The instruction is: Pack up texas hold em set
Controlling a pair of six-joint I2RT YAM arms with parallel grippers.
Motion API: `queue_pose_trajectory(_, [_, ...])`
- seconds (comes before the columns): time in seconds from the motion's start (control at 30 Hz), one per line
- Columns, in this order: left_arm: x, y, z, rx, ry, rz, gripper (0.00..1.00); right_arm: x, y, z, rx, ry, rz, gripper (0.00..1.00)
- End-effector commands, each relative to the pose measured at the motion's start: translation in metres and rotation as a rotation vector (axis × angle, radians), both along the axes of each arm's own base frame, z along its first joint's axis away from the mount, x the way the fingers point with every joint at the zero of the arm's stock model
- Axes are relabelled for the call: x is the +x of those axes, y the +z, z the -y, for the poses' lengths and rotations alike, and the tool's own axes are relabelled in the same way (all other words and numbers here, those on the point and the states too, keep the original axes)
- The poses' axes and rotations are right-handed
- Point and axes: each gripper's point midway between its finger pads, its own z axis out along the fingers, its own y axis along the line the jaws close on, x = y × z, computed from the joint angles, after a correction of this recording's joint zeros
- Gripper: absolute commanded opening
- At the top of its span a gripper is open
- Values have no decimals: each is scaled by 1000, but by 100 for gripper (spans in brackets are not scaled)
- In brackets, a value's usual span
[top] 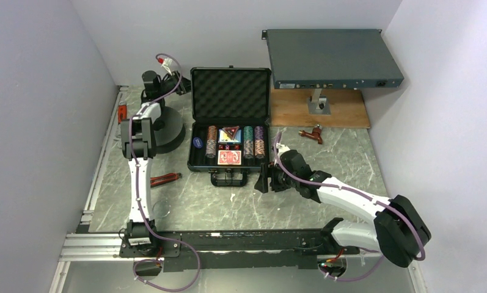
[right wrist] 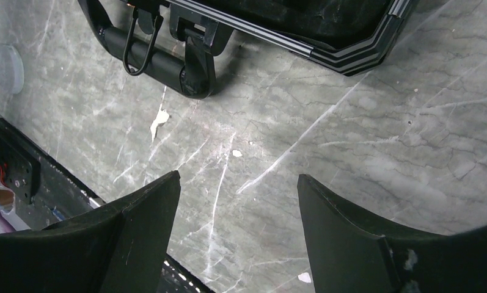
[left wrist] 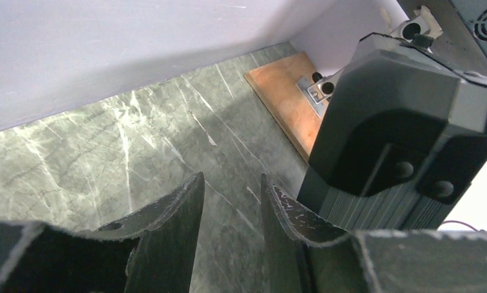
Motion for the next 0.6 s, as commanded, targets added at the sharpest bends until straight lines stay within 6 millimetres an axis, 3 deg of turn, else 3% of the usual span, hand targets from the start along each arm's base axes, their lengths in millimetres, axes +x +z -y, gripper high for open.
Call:
queue_pose_trajectory(0.0, [-26,40,19,-23,-137,134,45,0,10,-1,33,10,30,73])
queue_pose_trajectory(0.57, [-51,86,20,-54,-205,211,42,-11,18,6,59,-6,36,73])
